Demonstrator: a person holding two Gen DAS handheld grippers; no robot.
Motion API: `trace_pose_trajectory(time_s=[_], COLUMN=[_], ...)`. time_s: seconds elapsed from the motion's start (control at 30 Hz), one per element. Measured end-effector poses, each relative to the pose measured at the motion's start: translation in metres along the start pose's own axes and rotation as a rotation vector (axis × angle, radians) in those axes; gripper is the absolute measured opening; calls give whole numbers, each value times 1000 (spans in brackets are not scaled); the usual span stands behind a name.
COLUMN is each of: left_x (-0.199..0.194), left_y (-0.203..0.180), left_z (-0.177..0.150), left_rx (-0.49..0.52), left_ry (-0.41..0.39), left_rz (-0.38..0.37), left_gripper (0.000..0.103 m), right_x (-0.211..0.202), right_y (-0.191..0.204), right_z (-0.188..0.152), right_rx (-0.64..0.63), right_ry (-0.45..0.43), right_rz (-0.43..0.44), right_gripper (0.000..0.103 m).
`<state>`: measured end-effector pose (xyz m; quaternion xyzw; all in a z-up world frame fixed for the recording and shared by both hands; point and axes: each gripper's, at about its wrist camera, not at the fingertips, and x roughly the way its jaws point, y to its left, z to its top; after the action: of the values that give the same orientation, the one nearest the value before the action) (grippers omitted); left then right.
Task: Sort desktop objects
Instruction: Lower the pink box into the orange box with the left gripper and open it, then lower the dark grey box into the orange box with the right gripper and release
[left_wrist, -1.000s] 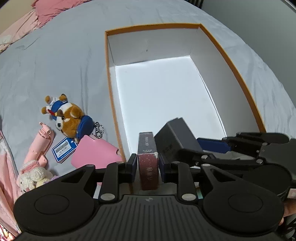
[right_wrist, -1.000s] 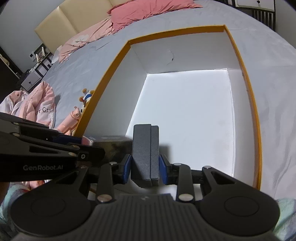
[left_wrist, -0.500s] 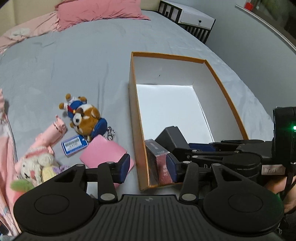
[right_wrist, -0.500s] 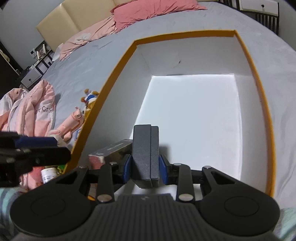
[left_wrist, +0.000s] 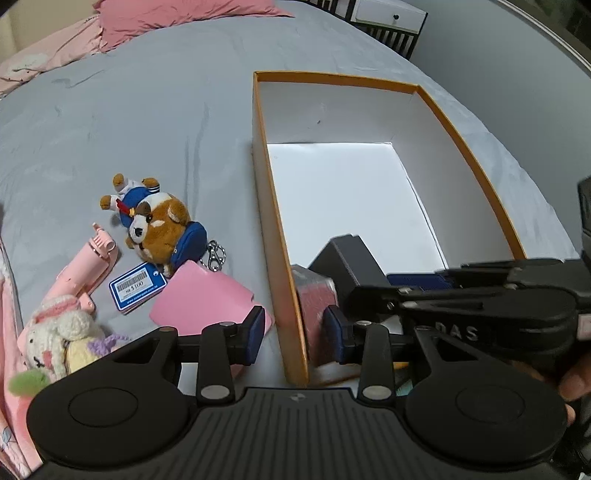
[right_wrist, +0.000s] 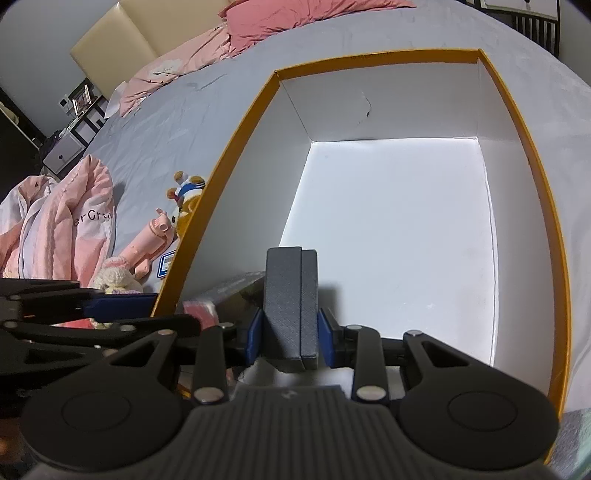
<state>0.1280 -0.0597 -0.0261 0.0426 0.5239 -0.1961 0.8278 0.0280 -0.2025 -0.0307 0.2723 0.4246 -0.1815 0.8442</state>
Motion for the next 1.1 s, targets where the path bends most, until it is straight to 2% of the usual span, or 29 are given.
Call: trace_pose_trajectory(time_s=[0.17,0.4,0.47,0.63,0.77,0.87,1.1], left_x=[8,9,4,-6,-7,-7,-7], left_y=[8,13,17,20,17,16,14], left_z=[14,19,18,19,20,18,10], left_rx=[-21,-32,-51,-55,-61,-59,-49], left_ry=[-7,6,6,-7,-5,2,31], left_rz=[24,-28,-56,-80,-98,-107,-116], left_gripper=[39,39,39,39,39,39,39], right_x=[0,8,12,29,33,31,18], right_y=[-3,-7,-6,6,11,14,18], right_z=[5,32,43,57,57,54,32], right_rx=[-8,-77,-157,-478,-637,-649,-575], right_ry=[-12,-86,-87,-24,20,48,89], right_rz=[4,-59,-44,11,73,79,110], right_gripper=[34,34,34,34,34,34,34])
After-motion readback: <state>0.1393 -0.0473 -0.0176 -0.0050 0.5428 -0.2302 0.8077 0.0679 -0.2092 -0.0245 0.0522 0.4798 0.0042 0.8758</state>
